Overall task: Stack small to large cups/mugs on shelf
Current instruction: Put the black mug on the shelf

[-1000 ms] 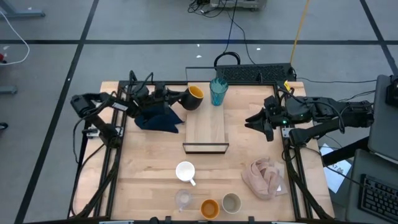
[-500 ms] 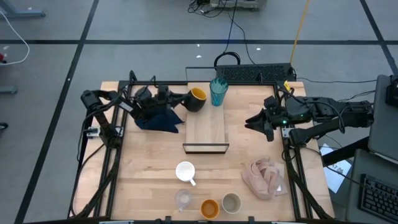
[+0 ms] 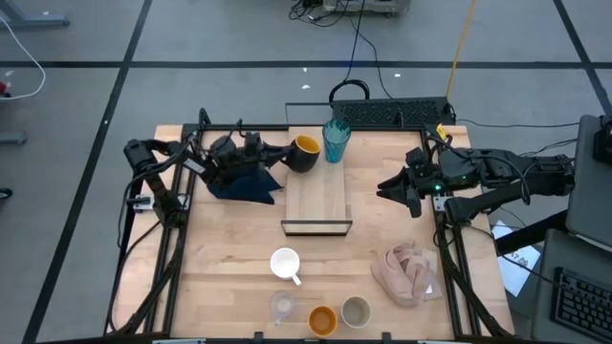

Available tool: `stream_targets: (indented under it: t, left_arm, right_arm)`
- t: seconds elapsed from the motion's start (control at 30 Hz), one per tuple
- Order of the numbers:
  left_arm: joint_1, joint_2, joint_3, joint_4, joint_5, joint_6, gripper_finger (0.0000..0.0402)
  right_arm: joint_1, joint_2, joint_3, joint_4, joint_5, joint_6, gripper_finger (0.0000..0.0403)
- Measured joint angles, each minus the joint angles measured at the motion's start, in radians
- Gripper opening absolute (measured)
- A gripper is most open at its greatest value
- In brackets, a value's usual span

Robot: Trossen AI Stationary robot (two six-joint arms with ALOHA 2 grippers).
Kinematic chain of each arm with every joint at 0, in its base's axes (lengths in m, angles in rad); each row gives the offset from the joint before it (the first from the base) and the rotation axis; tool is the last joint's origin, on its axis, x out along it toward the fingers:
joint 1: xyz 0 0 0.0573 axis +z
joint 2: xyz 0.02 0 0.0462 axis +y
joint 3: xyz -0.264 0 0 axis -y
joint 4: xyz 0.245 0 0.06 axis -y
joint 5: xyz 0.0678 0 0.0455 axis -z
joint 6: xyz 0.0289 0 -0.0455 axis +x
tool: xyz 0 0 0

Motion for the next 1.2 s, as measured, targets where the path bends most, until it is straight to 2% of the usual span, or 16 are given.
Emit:
stream_targets:
  t: [0.2, 0.43, 0.73, 1.2]
  left_arm:
    - [-0.016, -0.001, 0.000, -0.056, -0.039, 0.002, 0.0070]
    - [-0.020, 0.000, -0.001, -0.066, -0.045, -0.002, 0.0070]
    - [-0.056, 0.006, -0.004, -0.161, -0.043, -0.021, 0.0064]
    - [-0.062, 0.006, -0.004, -0.122, -0.074, -0.064, 0.0063]
  right_arm:
    - [0.000, 0.000, 0.000, 0.012, 0.000, -0.002, 0.0123]
    - [0.000, 0.000, 0.000, 0.022, 0.000, -0.009, 0.0123]
    - [0.000, 0.000, 0.000, 0.036, -0.001, -0.013, 0.0123]
    - [0.000, 0.000, 0.000, 0.044, -0.001, -0.010, 0.0123]
